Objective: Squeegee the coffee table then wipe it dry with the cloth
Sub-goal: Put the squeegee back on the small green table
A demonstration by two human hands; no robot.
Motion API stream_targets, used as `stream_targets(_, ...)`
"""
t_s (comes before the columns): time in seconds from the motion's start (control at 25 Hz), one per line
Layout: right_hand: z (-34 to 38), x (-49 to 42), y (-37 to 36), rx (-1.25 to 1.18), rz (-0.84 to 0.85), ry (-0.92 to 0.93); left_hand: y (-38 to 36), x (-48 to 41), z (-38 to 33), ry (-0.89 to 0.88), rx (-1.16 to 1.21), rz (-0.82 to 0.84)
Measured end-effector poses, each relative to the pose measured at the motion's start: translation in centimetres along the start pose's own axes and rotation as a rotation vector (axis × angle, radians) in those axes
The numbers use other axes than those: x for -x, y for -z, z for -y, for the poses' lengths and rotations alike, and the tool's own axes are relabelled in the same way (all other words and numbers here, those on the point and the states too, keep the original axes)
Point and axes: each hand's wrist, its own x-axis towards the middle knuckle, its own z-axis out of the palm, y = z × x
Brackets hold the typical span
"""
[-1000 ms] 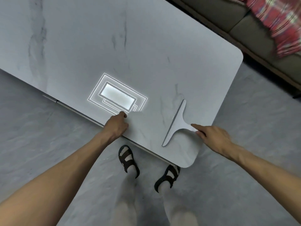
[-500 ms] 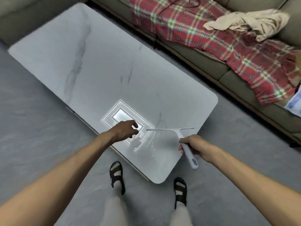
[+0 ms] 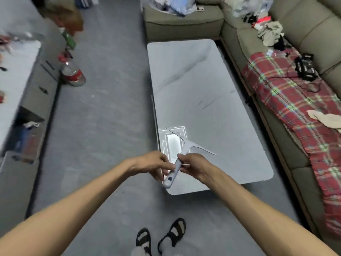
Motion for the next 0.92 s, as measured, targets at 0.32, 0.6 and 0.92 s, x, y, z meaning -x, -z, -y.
stream_targets(0.32,-11.9,5.8,-20.8,0.199,0.205,0.041,-2.2,19.4,18.0,0.089,0.177,-0.413)
stream_targets(0.6,-30.6,16.6,-36.8,0.396,0.41,-0.05,-12.6,39.0,38.6,0.246,0.218,-0.655)
stream_targets(0.92,-50.2,26.9,-50.0,0.619,0.656,-0.138,-25.1,55.0,57.6,0.465,0.426,-0.805)
